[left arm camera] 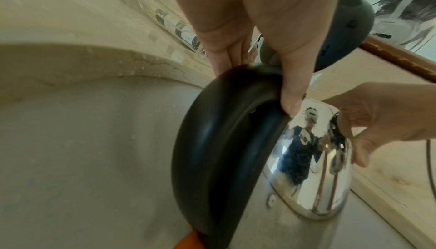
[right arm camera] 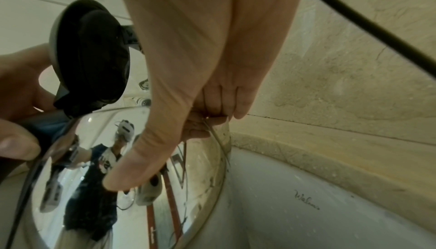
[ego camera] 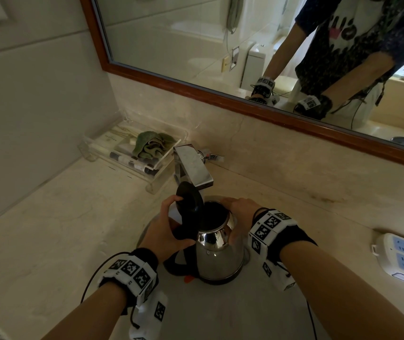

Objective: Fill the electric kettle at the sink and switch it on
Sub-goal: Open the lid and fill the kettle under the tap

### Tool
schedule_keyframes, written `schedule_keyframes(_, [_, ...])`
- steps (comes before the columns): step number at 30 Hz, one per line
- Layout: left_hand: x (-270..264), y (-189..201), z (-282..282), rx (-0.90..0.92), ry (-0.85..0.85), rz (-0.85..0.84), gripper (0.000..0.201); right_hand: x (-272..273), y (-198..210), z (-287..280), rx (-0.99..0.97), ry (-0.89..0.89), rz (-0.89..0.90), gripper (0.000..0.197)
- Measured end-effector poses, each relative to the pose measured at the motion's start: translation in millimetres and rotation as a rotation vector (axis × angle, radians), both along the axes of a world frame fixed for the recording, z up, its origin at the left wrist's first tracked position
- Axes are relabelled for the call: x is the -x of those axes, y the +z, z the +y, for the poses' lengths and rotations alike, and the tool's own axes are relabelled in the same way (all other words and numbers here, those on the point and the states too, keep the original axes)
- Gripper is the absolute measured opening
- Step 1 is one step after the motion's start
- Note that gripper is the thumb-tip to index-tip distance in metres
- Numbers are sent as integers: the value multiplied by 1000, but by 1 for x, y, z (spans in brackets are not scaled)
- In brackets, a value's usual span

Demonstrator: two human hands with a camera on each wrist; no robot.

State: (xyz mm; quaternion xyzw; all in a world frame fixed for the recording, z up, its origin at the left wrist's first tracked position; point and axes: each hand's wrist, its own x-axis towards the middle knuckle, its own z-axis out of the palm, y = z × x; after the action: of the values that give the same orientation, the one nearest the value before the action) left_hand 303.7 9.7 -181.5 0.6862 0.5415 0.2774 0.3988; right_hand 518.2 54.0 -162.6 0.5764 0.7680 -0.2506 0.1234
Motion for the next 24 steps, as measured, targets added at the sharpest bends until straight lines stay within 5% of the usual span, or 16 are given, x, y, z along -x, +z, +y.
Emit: schedule_keyframes(24, [0, 1, -1, -10, 1, 3, 92, 0, 1, 0, -3, 10, 3, 104])
